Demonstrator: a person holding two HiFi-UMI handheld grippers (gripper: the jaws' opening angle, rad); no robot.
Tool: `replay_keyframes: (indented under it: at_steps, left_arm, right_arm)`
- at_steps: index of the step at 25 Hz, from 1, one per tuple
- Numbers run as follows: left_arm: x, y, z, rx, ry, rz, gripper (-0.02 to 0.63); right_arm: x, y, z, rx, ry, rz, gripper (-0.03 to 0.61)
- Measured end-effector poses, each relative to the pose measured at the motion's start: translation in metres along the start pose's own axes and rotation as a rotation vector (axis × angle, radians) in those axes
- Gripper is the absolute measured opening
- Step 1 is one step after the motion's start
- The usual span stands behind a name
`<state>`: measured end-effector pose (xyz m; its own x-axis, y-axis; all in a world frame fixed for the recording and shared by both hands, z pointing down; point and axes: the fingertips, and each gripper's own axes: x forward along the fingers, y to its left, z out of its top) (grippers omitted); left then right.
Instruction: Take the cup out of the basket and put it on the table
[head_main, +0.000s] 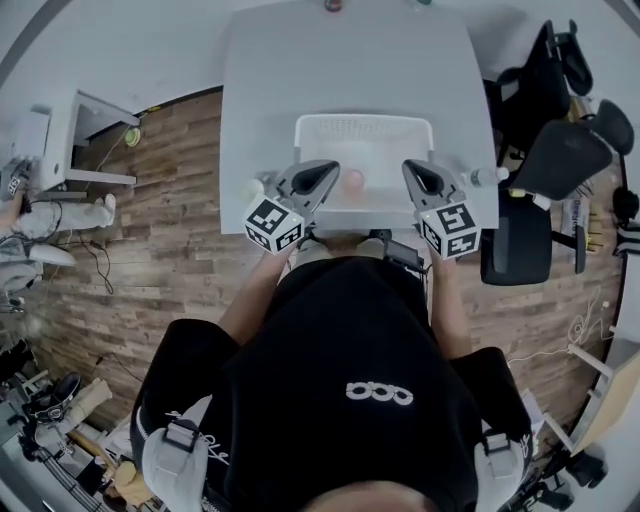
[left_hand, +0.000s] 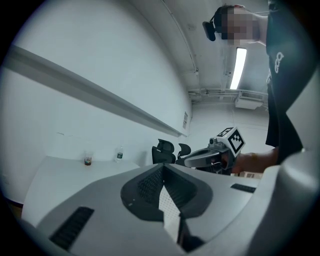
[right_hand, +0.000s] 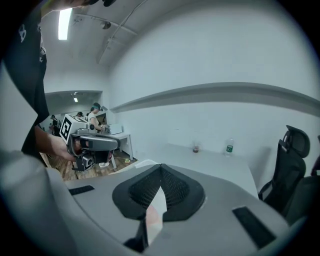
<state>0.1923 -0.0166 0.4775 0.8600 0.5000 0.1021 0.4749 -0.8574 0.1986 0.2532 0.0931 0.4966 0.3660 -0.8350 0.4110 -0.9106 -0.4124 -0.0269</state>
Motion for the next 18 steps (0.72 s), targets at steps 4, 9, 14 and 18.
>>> replay_keyframes:
  at_steps: [4, 9, 14, 18]
  left_arm:
    - [0.014, -0.005, -0.001, 0.010, 0.012, -0.006, 0.008]
    - [0.021, -0.008, -0.007, 0.003, 0.027, -0.023, 0.008]
    - [0.026, -0.003, -0.009, 0.020, 0.029, -0.012, 0.008]
    - [0.033, 0.001, -0.015, 0.037, 0.073, -0.018, 0.008]
  right_arm:
    - [-0.010, -0.017, -0.004, 0.010, 0.000, -0.028, 0.025]
    - [-0.012, -0.018, -0.014, 0.047, 0.006, -0.033, 0.025]
    - [-0.007, -0.019, -0.019, 0.061, 0.014, -0.026, 0.025]
    - [-0.006, -0.023, -0.022, 0.064, 0.021, -0.020, 0.025]
